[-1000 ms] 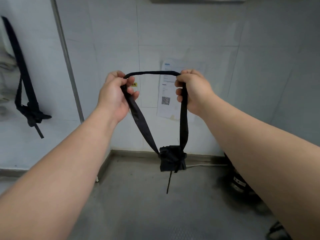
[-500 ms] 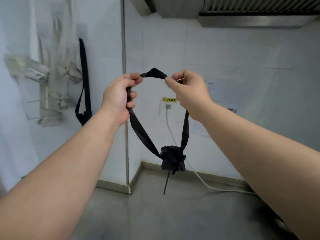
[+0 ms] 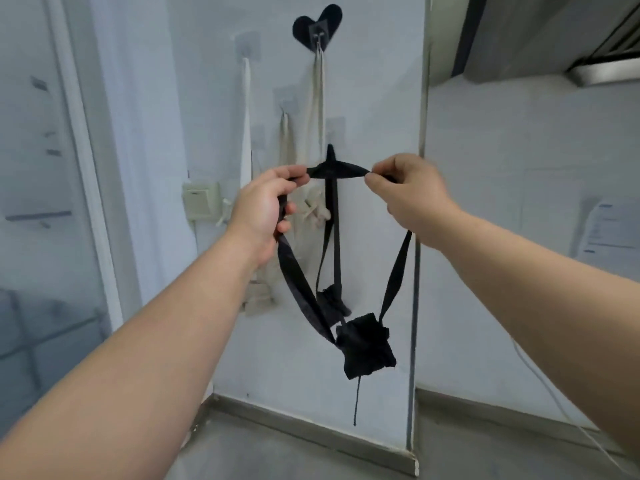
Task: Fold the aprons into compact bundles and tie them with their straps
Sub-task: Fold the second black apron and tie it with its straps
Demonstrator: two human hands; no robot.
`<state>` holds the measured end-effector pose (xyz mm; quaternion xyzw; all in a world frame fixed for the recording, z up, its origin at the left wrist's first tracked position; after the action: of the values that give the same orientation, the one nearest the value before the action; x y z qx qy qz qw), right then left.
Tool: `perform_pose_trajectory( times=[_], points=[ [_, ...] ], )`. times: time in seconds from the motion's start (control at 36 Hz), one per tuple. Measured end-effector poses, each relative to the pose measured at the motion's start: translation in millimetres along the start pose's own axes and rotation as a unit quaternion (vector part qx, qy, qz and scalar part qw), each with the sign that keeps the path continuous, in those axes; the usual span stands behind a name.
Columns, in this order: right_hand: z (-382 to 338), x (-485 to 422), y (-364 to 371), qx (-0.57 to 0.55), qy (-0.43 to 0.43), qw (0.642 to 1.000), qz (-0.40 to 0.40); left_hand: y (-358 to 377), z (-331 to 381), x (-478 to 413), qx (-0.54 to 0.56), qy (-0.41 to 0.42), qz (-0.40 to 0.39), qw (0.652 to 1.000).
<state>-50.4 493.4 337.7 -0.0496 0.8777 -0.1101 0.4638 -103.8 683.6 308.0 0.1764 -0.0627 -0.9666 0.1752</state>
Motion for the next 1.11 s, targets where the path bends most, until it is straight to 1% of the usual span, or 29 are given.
perform_pose_trajectory(
  times=[0.14, 0.33, 0.47, 0.58, 0.72, 0.83, 0.92, 1.03, 1.11],
  points=[
    [-8.3, -21.9, 32.9, 0.007, -0.014, 1.0, -0.006, -34.9, 4.2, -18.7, 0.017, -0.004, 0.016, 1.0],
    [-10.1, -40.6, 69.5, -0.02, -0.021, 0.999, -0.021, -67.3, 9.4, -31.0, 0.03, 0.004, 0.056, 0.998],
    [-16.4, -56.1, 81.8, -0.024, -0.027, 0.999, -0.039, -74.2, 30.8, -45.2, 0.028, 0.032, 0.078, 0.996],
    [-21.6, -75.4, 93.8, -0.027, -0.05, 0.996, -0.064, -73.8, 41.8, -64.6, 0.012, 0.053, 0.099, 0.994],
    [-22.9, -95.6, 103.0, -0.026, -0.071, 0.995, -0.059, -66.8, 53.3, -90.4, -0.031, 0.075, 0.09, 0.993],
    [-23.3, -125.5, 112.1, 0.016, -0.101, 0.994, -0.031, -63.1, 62.5, -127.5, -0.044, 0.091, 0.08, 0.992],
    [-22.2, -154.7, 117.5, 0.059, -0.122, 0.991, -0.003, -57.6, 70.8, -159.0, -0.062, 0.102, 0.058, 0.991],
    [-20.5, -187.6, 128.2, 0.127, -0.14, 0.982, 0.001, -51.6, 80.5, -196.7, -0.067, 0.105, 0.027, 0.992],
    [-19.9, -211.0, 135.3, 0.202, -0.153, 0.967, 0.004, -48.7, 89.9, -221.1, -0.083, 0.121, 0.003, 0.989]
  ],
)
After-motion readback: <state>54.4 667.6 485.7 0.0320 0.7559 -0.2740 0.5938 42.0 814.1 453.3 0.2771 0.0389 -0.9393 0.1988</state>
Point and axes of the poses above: each hand's wrist, its own x-axis away from the middle knuckle, its own y-axis out of the palm, z = x × y, the point moved 9 cm from there along -x, towards the middle knuckle, and after that the axes turned 11 degrees about -y, right-handed, at the moved point
